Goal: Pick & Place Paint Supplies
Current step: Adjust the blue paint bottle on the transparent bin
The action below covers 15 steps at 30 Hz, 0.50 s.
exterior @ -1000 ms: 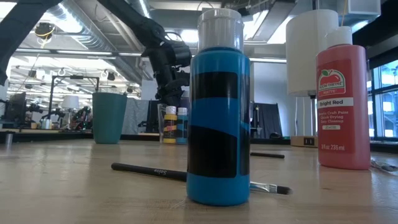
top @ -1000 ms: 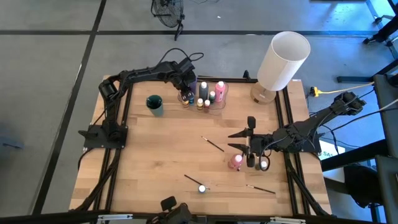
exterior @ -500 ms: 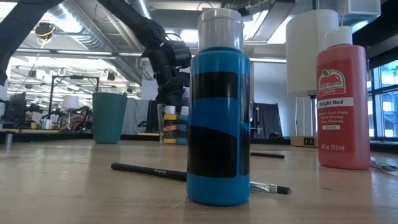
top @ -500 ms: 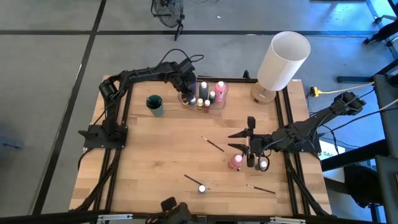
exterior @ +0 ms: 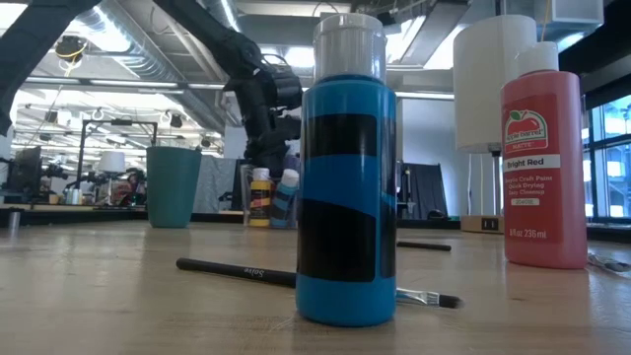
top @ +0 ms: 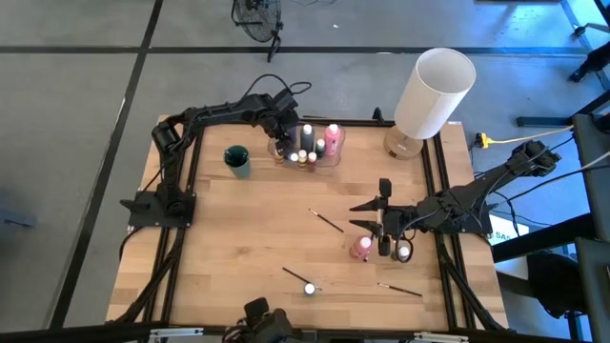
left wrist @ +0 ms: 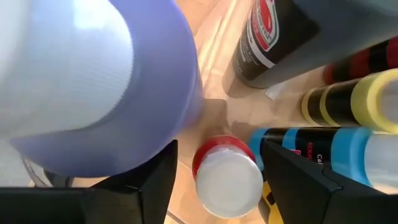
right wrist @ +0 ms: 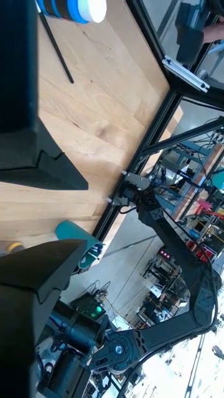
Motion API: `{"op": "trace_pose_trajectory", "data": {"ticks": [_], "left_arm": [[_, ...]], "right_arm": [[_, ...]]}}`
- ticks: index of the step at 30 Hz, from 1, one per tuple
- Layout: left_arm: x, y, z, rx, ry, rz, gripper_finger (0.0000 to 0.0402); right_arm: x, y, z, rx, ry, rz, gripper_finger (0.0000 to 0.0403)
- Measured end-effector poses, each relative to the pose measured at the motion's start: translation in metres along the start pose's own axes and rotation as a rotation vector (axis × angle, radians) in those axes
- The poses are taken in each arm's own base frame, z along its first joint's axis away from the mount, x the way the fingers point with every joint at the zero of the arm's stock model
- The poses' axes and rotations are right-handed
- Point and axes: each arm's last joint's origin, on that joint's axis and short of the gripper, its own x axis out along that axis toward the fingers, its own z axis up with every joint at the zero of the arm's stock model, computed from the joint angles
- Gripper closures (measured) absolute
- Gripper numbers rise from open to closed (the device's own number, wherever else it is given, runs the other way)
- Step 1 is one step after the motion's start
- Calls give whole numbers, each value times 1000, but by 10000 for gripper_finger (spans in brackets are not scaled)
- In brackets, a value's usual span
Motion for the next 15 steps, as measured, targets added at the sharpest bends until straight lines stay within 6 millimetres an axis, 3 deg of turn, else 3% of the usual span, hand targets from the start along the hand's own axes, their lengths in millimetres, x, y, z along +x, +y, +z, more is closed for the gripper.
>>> {"op": "trace_pose_trajectory", "data": {"ticks": [15], "left_arm": [[-39,-1,2,10,-96,22,172]], "right_arm": [[0,0,0,-1,1,0,263]]}}
